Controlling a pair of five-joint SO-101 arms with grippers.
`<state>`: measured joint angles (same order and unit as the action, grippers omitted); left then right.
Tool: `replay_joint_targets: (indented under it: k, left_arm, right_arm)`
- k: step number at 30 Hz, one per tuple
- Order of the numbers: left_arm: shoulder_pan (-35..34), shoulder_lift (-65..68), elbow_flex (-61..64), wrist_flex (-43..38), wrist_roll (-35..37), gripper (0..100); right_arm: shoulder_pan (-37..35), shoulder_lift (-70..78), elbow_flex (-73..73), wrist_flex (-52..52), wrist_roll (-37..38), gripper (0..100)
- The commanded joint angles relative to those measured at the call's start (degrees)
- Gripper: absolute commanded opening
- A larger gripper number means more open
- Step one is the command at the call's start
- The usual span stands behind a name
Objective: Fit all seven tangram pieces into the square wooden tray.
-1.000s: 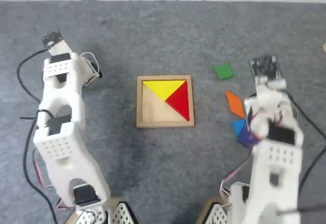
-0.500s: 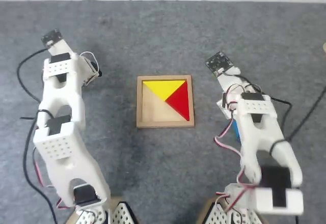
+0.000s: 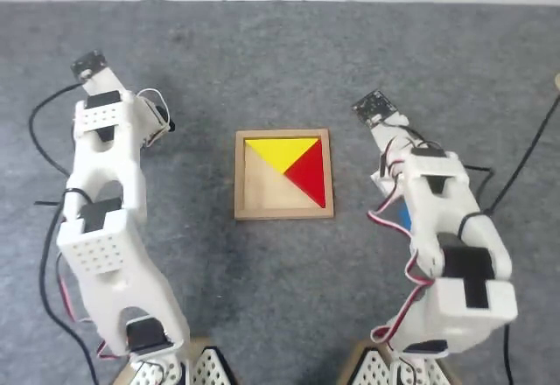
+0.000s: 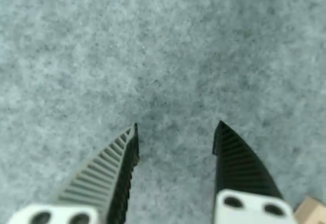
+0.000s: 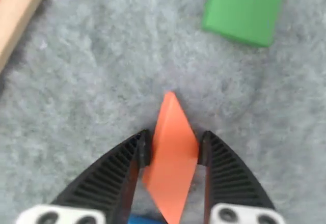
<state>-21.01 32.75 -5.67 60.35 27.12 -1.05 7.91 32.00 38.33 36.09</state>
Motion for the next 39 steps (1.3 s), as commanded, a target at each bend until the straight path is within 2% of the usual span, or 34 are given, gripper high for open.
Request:
replay_joint_targets:
  k: [1,6,10,16,20,26,31,35,39]
  left_arm:
    - [0.1,-1.8,-0.4,-1.0,0.4,23]
    - [0.1,-1.8,-0.4,-1.0,0.4,23]
    - [0.1,-1.8,-0.4,-1.0,0.4,23]
    - [0.1,-1.8,-0.4,-1.0,0.4,23]
    - [0.1,-1.8,-0.4,-1.0,0.4,23]
    - [0.2,-1.8,-0.4,-1.6,0.4,23]
    - [0.2,-1.8,-0.4,-1.6,-1.1,23]
    - [0.4,-1.8,-0.4,-1.6,-1.1,23]
    - [0.5,-1.8,-0.4,-1.7,-1.1,23]
  right_arm:
    - [2.9,2.5,-7.5,3.1,0.9,12.5]
    - [3.5,7.3,-14.8,9.0,1.1,11.3]
    - [3.5,9.2,-19.1,12.9,6.3,0.6]
    - [4.7,8.9,-22.9,14.6,5.9,1.0]
    - [8.4,5.0,-24.3,15.4,0.8,3.2]
    - [10.2,-4.9,-18.4,14.5,1.0,5.1]
    - [10.2,-6.0,-13.9,12.1,2.7,4.6]
    - [6.3,-7.1,-16.5,17.6,-1.8,1.7]
    - [-3.7,-8.1,-17.6,20.7,-8.8,1.4]
